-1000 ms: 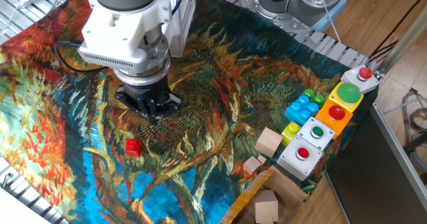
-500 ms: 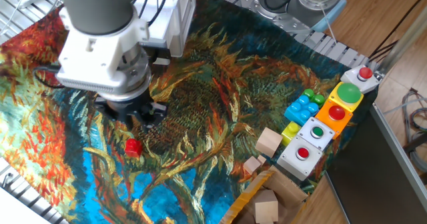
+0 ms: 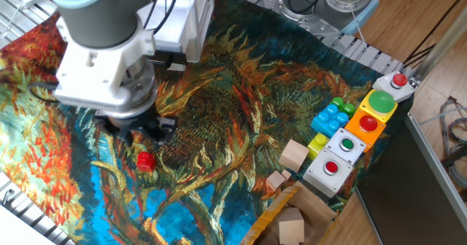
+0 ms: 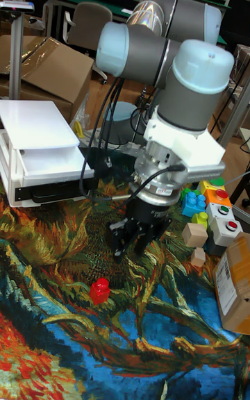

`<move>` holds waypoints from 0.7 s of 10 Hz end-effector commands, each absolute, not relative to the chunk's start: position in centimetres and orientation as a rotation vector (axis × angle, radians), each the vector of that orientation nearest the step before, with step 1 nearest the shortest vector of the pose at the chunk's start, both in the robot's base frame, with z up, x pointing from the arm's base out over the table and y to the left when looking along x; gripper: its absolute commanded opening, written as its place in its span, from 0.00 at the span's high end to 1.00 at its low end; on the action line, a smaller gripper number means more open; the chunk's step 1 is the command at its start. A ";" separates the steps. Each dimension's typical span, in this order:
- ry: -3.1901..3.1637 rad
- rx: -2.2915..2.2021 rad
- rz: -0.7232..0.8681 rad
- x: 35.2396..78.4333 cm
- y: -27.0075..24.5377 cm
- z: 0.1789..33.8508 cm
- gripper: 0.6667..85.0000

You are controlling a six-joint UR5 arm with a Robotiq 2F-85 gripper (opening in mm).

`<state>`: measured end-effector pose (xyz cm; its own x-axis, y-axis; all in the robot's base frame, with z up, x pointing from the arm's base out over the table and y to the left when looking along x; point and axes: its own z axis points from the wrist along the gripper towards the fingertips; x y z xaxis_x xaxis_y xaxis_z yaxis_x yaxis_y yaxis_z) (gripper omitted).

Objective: Put things in the drawer

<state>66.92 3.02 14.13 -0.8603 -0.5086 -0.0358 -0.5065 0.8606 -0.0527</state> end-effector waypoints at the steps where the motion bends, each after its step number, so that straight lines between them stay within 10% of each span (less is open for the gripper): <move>1: 2.978 -0.770 -0.034 67.9 2.8 12.9 0.43; 7: 3.001 -0.669 0.042 67.2 3.0 12.0 0.38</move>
